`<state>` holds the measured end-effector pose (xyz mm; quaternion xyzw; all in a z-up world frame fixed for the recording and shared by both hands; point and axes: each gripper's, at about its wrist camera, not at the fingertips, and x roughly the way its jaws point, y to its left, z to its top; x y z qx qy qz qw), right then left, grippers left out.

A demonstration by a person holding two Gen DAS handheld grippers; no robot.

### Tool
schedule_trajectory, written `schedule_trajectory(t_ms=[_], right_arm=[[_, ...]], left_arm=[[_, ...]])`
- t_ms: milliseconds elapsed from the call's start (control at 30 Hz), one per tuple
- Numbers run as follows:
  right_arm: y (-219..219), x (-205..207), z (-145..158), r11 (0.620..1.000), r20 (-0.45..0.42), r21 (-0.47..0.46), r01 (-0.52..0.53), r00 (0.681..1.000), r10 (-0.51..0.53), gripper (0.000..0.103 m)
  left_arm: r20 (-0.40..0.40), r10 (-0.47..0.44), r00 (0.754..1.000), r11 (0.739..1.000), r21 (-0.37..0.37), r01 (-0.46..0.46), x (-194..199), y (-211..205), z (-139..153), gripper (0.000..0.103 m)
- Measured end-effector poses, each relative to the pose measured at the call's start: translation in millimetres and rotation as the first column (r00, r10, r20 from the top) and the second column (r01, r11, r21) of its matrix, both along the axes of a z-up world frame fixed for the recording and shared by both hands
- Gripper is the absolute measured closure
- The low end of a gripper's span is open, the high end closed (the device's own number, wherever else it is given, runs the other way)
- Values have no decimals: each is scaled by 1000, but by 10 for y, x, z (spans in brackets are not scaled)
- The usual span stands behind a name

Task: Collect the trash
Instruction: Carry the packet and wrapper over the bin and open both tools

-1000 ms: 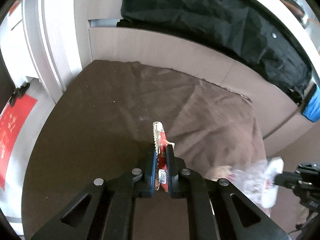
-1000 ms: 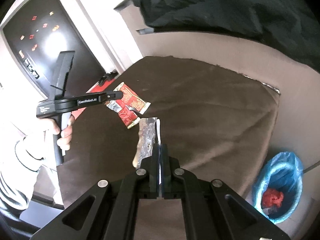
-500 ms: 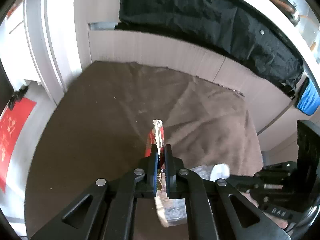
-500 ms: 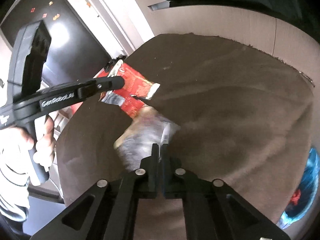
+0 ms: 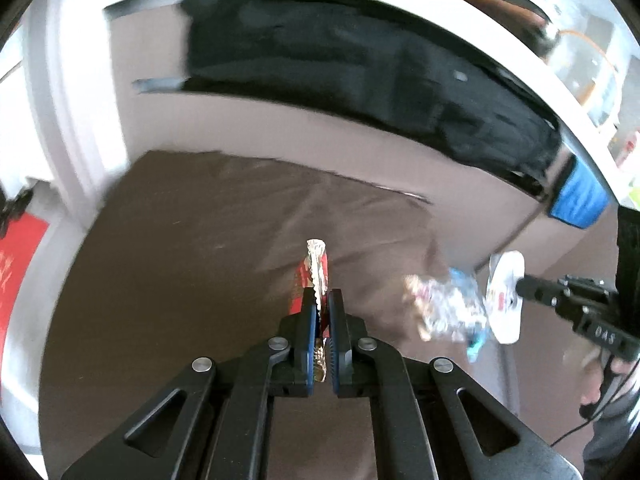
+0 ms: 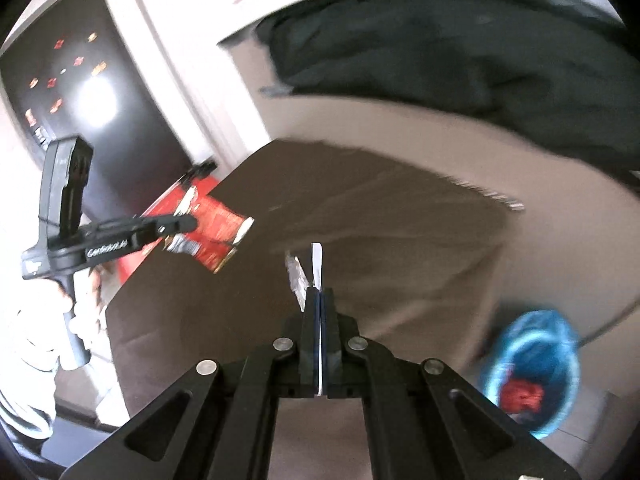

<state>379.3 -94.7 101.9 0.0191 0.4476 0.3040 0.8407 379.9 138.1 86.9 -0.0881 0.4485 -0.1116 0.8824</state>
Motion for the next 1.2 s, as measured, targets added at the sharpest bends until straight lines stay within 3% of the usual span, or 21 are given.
schedule_trajectory(t_ms=[267,333,500,700,833,967,1100,1200], right_arm=[[-1247,-115,149,979,44,-4,205,978,-205,102],[-1598,-162,123,966,46,-17,256,966,-255,102],[-2342,-146,-127,930,11,-49,364,931,-364,102],[-2933,43,-815,894,-96,-76,442,889,-448,102],[-3068,286,-1434,877,-162,-123,464,863,-479,102],[-3165,501,-2113,864,-255,-160,477,826,-503,102],[-3229,591,-2680,863,-344,-193,468,791,-506,102],[-3204,611,-2979,871,-393,-209,444,778,-491,102]], left_arm=[[-17,-203,979,978,-43,202,391,-1483,74,98],[-33,-249,968,968,-39,248,490,-1924,-14,98],[-142,-327,934,945,-50,323,727,-2949,-543,98],[-285,-335,898,938,-13,346,1042,-3766,-1531,98],[-370,-307,877,947,-29,319,1247,-4016,-2162,98],[-443,-251,861,949,65,309,1324,-4092,-2732,98],[-452,-191,871,942,165,292,1326,-4073,-3048,94],[-481,-167,861,944,175,281,1329,-4049,-3191,87]])
